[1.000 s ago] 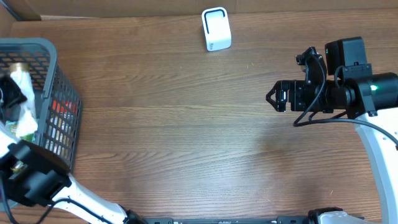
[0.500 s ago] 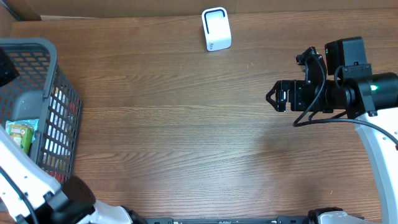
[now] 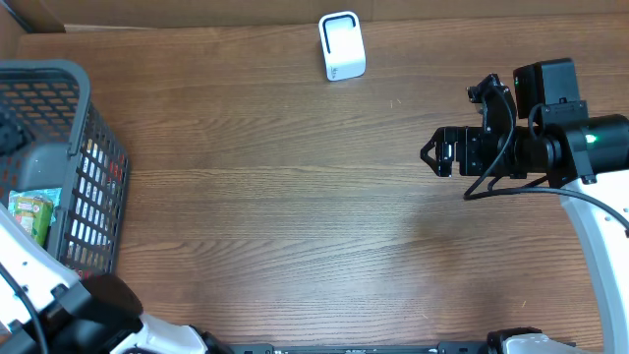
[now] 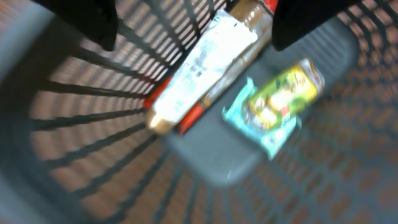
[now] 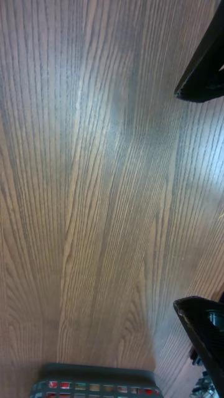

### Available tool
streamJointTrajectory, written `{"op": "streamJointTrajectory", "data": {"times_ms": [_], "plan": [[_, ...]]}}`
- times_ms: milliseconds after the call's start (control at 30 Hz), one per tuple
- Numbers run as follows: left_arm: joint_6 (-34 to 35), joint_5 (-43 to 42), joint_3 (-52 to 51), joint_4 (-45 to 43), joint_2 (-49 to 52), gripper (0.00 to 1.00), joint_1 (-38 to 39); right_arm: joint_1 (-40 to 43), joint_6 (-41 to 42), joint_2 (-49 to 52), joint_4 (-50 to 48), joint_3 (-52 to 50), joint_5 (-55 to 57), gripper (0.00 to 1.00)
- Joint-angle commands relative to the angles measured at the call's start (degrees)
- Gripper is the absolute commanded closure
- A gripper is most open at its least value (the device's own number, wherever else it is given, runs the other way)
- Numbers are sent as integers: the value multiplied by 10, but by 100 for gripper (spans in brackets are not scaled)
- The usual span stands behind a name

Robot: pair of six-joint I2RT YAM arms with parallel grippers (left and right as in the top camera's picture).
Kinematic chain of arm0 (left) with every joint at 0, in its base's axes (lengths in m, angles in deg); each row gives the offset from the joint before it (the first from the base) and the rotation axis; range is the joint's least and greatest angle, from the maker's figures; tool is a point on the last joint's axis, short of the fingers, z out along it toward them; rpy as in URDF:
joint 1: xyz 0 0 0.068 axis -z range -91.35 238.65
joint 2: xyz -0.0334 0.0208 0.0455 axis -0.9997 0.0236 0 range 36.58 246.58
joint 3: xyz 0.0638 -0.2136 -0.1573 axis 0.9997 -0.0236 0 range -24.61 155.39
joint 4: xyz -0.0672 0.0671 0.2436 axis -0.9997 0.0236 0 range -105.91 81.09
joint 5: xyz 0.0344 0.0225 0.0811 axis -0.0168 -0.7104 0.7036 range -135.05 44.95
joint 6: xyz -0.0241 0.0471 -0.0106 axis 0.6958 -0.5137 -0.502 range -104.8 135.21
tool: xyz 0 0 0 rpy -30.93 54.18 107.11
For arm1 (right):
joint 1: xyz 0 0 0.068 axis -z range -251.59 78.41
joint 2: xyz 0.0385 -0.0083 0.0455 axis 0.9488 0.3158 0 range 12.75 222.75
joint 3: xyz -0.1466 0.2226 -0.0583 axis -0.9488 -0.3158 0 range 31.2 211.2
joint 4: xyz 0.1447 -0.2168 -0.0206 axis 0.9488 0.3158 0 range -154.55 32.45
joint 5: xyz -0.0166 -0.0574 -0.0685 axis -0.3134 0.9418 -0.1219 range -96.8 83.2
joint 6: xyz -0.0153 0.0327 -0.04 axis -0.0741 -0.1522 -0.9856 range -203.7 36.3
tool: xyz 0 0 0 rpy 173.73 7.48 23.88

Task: Scan the item barcode
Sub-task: 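Grasp the white tube in the basket with the left gripper and lift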

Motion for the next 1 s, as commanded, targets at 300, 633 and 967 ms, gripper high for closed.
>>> {"op": "streamJointTrajectory", "data": {"times_ms": [300, 633, 967], "plan": [[-71, -67, -259, -187, 40, 21, -54, -2, 0, 0, -2, 13, -3, 0], [-149, -138, -348, -286, 93, 18, -38, -2, 0, 0, 0, 13, -3, 0], [-159, -134, -348, -284, 155, 27, -20, -2, 2, 0, 0, 13, -3, 0]]}}
